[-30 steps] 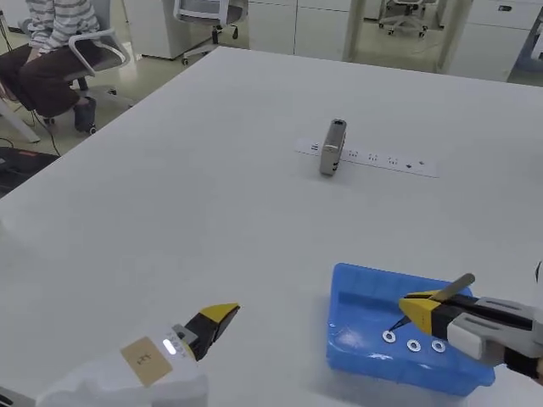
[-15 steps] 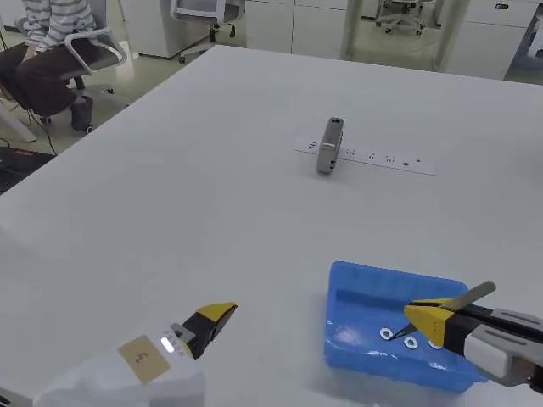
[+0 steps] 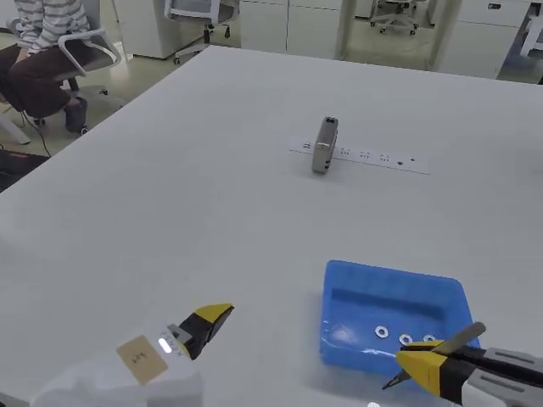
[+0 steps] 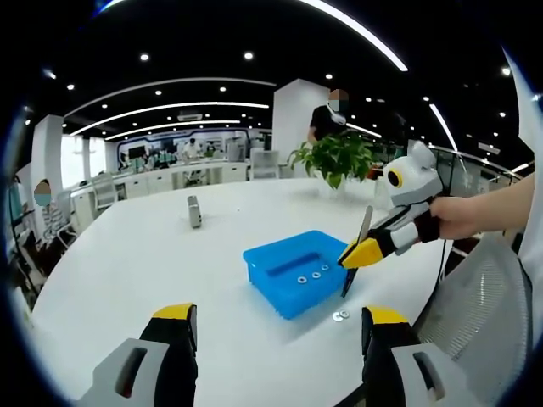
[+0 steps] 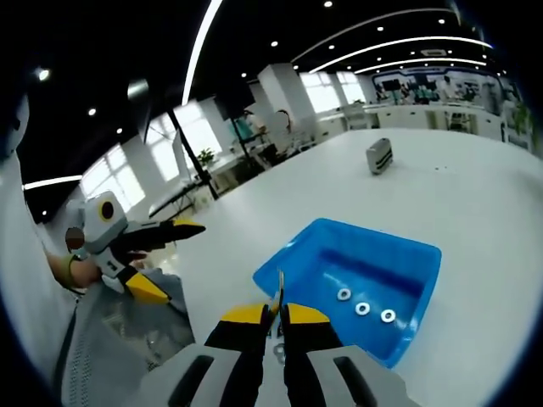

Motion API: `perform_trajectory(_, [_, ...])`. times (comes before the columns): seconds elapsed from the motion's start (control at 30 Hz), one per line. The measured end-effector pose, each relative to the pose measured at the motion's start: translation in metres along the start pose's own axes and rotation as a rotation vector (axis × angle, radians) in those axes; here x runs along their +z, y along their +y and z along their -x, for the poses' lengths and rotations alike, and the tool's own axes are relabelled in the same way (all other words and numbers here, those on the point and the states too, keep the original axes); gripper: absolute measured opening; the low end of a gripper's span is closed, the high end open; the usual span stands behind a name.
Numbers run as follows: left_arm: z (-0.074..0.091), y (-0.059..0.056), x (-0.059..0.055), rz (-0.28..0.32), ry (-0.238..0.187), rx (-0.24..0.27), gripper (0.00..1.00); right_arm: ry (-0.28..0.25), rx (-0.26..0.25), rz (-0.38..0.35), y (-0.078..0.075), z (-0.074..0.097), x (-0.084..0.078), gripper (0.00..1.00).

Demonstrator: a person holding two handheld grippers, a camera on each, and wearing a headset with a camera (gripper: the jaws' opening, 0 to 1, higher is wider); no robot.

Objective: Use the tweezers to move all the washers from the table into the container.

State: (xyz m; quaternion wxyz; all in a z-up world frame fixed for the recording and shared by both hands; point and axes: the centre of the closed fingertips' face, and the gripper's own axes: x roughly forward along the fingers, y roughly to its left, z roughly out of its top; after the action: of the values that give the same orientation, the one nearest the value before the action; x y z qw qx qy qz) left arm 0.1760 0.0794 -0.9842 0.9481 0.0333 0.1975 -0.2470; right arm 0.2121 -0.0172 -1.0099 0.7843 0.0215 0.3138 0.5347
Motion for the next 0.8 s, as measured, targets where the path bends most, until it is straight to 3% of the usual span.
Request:
perform_trajectory(0.27, [0.000, 0.000, -0.001, -0.003, 0.003, 0.001, 0.80, 0.059, -0.008, 0.014, -0.002, -0.004, -0.018, 0.04])
perform_trajectory(0.8, [-0.001, 0.001, -0.003, -0.006, 0.009, 0.003, 0.79, 0.111, -0.016, 0.075, -0.001, -0.010, -0.028, 0.04])
